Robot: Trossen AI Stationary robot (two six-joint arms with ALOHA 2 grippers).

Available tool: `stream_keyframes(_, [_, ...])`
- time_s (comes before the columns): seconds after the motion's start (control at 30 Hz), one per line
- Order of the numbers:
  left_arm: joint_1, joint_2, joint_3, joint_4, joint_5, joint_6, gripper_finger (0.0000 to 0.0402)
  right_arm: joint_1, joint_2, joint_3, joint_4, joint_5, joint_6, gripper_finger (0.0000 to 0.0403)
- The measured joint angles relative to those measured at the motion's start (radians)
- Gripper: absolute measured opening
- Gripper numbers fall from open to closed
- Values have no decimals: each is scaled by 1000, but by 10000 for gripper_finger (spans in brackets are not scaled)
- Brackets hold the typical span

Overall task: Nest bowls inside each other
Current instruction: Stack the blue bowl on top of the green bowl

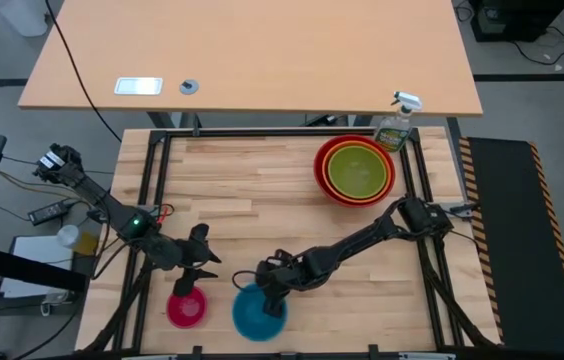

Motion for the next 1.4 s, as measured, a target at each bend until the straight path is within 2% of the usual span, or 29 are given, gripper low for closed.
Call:
stream_keyframes(0.2, [0, 0, 0, 0, -2, 33, 192, -29, -36, -3, -55, -19, -77, 19])
stream_keyframes(0.4, [0, 0, 0, 0, -65, 53, 192, -70, -108, -5, -233, 49, -145, 20])
stream_keyframes(0.57, [0, 0, 0, 0, -68, 53, 192, -113, -183, -5, -386, 106, -195, 19])
stream_keyframes(0.8, [0, 0, 0, 0, -73, 53, 192, -192, -311, -5, -614, 263, -226, 23])
stream_keyframes(0.97, [0, 0, 0, -1, -120, 52, 192, -246, -435, -11, -720, 369, -232, 23])
stream_keyframes(1.13, [0, 0, 0, 0, -127, 52, 192, -327, -595, -109, -765, 442, -206, 25])
stream_keyframes(1.4, [0, 0, 0, 0, -127, 52, 192, -565, -880, -417, -710, 454, -118, 25])
